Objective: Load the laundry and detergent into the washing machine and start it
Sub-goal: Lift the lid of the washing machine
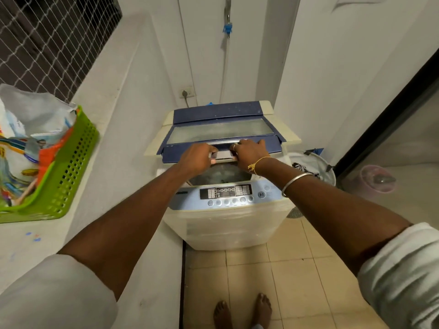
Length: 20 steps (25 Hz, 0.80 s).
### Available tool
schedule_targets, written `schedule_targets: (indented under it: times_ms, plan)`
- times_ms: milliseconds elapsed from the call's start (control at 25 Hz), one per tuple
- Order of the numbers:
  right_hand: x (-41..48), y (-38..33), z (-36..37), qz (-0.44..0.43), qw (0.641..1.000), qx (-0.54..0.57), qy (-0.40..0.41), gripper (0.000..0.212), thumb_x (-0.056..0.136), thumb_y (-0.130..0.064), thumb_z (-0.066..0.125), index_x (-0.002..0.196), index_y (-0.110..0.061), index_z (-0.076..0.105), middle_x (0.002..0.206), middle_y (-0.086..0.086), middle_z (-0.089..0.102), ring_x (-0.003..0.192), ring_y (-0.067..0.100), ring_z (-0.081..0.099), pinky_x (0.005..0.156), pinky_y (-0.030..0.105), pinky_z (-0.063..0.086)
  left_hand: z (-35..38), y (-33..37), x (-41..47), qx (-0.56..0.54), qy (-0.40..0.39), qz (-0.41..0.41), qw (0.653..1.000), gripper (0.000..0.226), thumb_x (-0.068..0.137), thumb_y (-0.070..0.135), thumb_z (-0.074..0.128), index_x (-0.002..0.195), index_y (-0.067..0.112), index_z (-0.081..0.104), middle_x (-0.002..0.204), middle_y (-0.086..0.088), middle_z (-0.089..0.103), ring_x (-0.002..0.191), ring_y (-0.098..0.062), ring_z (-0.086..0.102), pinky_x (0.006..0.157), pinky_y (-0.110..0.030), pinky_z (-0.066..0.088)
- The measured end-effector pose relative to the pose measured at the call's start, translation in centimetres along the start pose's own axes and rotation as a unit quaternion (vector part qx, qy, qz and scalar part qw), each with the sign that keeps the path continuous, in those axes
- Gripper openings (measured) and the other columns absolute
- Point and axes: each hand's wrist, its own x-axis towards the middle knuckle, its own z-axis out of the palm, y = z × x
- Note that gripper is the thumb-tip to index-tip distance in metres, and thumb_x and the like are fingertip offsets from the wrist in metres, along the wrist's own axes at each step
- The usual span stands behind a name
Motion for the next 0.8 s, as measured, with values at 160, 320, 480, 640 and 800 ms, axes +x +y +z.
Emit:
schedule_targets:
  times_ms: [160,320,480,640,800]
  plan:
    - [1.7,0.0,-3.9,0.006,1.0,-0.014,0.024,0.031,0.093,-0.026,0.062,0.124,-0.024,0.06,0.118,0.007,0.061,0.115,0.029,0.054,0.102,0.05,0.034,-3.7,1.3,1.3,-0.01,0.046,-0.019,0.999,0.008,0.09,0.018,0.068,0.097,0.017,0.071,0.09,-0.004,0.068,0.08,-0.019,0.062,0.075,-0.034,0.057]
    - [4.0,0.0,-7.2,0.017,0.999,-0.015,0.039,0.026,0.091,-0.027,0.065,0.117,-0.024,0.062,0.116,0.006,0.061,0.115,0.029,0.053,0.103,0.055,0.033,-6.8,1.7,3.1,-0.008,0.074,-0.008,0.997,0.005,0.09,0.02,0.067,0.095,0.02,0.07,0.091,-0.002,0.065,0.083,-0.018,0.06,0.068,-0.028,0.049]
    - [6.5,0.5,-9.1,0.024,0.997,-0.032,0.068,0.022,0.091,-0.021,0.062,0.113,-0.025,0.062,0.113,0.006,0.061,0.111,0.029,0.053,0.099,0.051,0.035,-8.7,0.9,6.0,-0.01,0.102,0.006,0.995,0.006,0.087,0.021,0.072,0.092,0.021,0.07,0.095,-0.004,0.069,0.084,-0.02,0.063,0.073,-0.035,0.055]
    - [9.5,1.9,-9.1,-0.001,0.992,-0.047,0.119,0.021,0.089,-0.021,0.063,0.111,-0.022,0.062,0.111,0.006,0.065,0.109,0.028,0.055,0.102,0.049,0.032,-8.6,-0.8,9.1,-0.031,0.12,0.05,0.991,0.033,0.085,0.024,0.074,0.116,0.011,0.069,0.108,-0.01,0.071,0.097,-0.027,0.066,0.086,-0.042,0.055]
    - [13.6,3.7,-8.3,-0.032,0.981,-0.087,0.171,0.035,0.087,-0.027,0.069,0.121,-0.024,0.062,0.116,0.006,0.065,0.118,0.03,0.055,0.11,0.053,0.024,-8.5,-2.0,13.0,0.004,0.178,0.044,0.983,0.043,0.082,0.025,0.077,0.124,0.021,0.066,0.116,-0.007,0.069,0.106,-0.026,0.064,0.092,-0.036,0.052]
